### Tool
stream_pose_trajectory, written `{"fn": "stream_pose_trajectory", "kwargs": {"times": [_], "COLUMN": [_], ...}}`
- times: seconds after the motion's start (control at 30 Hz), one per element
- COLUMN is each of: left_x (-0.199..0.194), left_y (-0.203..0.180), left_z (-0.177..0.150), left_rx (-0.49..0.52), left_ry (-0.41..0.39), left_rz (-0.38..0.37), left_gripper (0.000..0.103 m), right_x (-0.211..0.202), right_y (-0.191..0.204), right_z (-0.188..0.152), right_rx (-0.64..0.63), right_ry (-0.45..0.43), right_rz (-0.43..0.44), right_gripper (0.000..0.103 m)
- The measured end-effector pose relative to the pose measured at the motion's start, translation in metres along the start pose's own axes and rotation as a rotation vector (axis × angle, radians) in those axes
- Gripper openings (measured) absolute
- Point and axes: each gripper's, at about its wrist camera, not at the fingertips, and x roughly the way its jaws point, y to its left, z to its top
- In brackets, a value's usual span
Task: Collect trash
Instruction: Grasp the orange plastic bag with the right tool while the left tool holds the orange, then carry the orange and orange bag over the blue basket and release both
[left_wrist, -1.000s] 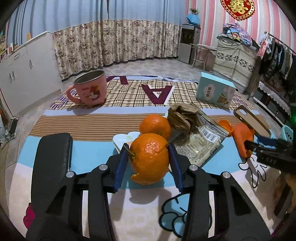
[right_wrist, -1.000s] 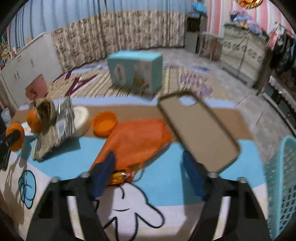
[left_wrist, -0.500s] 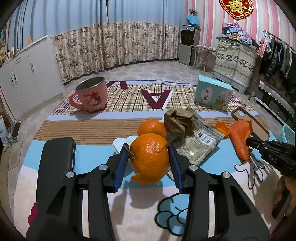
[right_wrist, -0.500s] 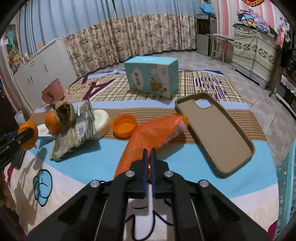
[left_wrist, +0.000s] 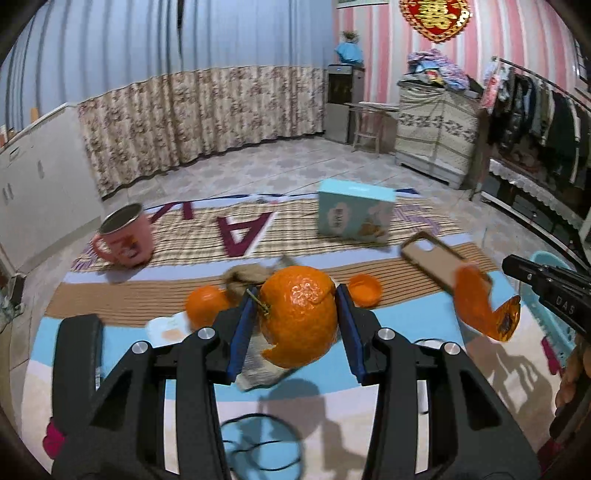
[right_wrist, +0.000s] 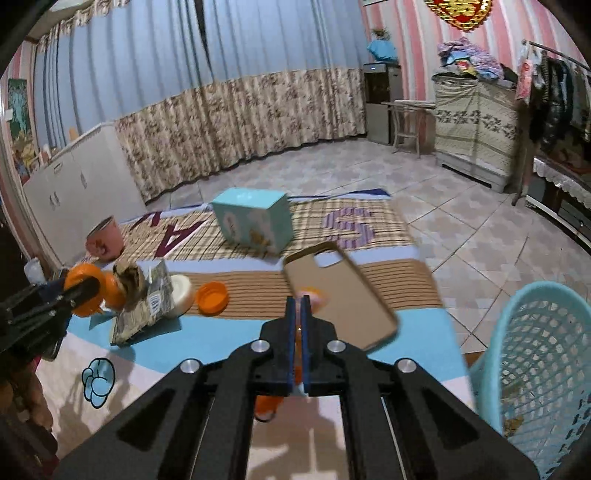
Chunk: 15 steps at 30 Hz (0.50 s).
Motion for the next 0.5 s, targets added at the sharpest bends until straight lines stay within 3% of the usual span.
{"fn": "stream_pose_trajectory", "kwargs": {"times": [0.23,0.5], "left_x": [-0.001,-0.007], "left_y": [-0.036,-0.066], "left_z": [0.005,0.02], "left_rx": [0.044,0.063], "left_ry": [-0.014,-0.044], "left_rz": [-0.047,-0.112], "left_gripper": [0.042,0.042], "right_x": [-0.017,-0.062], "right_y": [-0.041,-0.068], "right_z": [0.005,0.021], "right_rx": [0.072,0.114], "right_ry": [-0.034,-0.141], "right_rz": [-0.032,-0.08], "right_gripper": [0.003,0.003]}}
